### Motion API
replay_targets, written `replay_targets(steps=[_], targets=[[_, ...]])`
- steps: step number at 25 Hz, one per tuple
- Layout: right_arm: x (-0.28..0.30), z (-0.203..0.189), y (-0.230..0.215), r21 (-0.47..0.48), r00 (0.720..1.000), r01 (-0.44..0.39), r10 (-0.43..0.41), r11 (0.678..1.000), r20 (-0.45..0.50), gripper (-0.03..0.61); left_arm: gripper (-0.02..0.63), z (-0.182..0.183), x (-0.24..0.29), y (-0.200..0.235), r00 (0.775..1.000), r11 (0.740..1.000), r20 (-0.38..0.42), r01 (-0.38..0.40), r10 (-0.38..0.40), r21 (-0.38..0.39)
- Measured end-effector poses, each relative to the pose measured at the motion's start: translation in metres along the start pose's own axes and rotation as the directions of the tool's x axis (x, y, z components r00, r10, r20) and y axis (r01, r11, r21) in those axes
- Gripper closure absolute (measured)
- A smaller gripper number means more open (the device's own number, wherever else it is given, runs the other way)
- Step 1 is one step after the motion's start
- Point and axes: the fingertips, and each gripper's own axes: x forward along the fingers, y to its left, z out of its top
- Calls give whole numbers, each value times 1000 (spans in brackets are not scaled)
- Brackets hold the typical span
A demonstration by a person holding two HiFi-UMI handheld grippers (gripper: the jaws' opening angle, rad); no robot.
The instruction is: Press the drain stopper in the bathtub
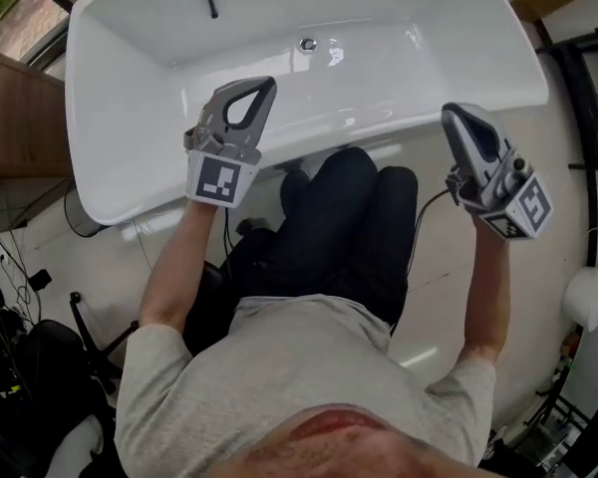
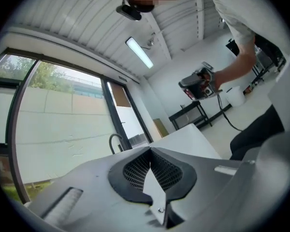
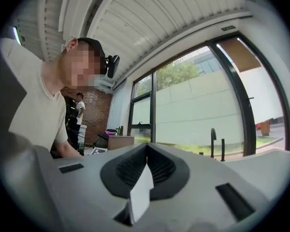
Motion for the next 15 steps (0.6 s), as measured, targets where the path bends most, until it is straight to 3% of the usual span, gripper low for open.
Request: replay_targets(steps=[3,6,11,15], targets=[[-34,13,17,-79,997,74,-73,994,22,578,604,50,-4,-7,994,999,102,28,-25,-30],[-59,18,41,-92,988,145,-139,985,70,578,604,82,-13,-37,976,995,192,103,-101,-1],[-110,9,91,-110,973,217,-206,970,104,578,604,97,-31,-108,946,969,211,246,-248,36],[-138,-9,113,-83,962,265,-257,961,97,578,604,106,-44,-136,926,951,215,302,-310,69]])
